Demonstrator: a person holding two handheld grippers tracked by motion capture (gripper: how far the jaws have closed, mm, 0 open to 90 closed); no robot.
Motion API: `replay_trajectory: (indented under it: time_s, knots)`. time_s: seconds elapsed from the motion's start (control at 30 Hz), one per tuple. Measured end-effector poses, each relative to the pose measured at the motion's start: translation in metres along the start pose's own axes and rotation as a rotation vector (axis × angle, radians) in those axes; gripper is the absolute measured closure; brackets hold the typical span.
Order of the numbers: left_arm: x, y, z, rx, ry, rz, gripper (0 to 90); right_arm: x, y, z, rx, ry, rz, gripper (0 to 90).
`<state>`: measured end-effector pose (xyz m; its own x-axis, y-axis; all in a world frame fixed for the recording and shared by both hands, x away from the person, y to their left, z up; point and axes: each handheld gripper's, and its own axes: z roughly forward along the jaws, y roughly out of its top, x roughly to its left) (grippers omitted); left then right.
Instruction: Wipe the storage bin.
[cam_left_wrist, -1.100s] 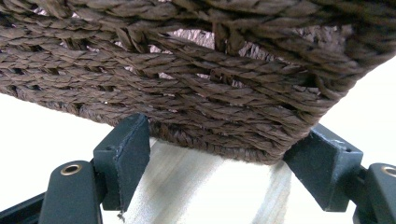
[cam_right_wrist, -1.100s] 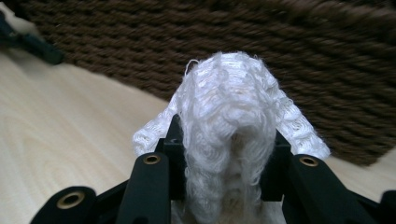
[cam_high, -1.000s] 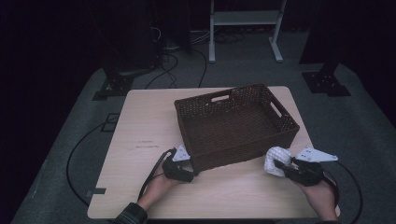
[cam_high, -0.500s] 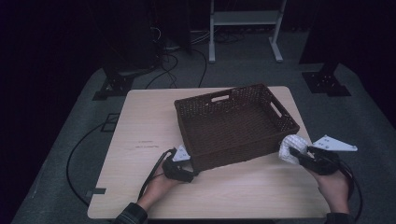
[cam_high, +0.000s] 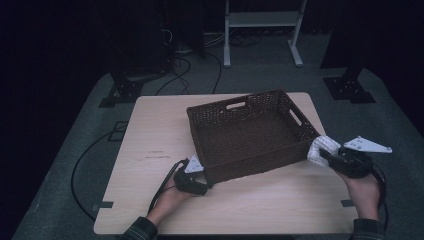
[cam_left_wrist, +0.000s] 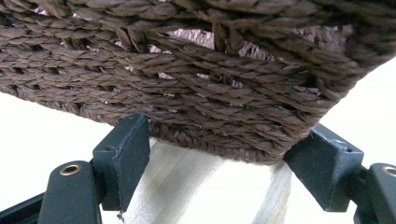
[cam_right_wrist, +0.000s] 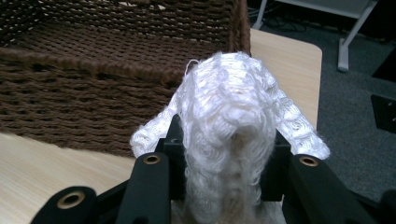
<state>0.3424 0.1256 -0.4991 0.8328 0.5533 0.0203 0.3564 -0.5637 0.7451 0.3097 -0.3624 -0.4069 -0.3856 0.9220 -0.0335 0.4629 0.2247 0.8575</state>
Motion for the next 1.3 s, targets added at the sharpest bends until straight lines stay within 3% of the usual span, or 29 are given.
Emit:
replay_trajectory:
  time_s: [0.27,0.4,0.7,0.8,1.3]
  knots:
    - [0.000,0.000,0.000,0.000,-0.001,0.002,23.7,-0.008,-0.008,0.007,0.001,0.005,0.028,63.4]
    - [0.000,0.000,0.000,0.000,-0.002,0.002,23.7,-0.010,-0.013,0.012,0.030,-0.002,0.035,63.4]
    - [0.001,0.000,0.000,0.000,-0.003,0.002,23.7,-0.011,-0.021,0.018,0.042,0.004,0.043,63.4]
    - [0.001,0.000,0.000,0.000,-0.003,0.002,23.7,-0.009,-0.024,0.023,0.074,0.002,0.040,63.4]
    - [0.001,0.000,0.000,-0.001,-0.004,0.002,24.0,-0.008,-0.037,0.037,0.127,0.015,0.056,63.4]
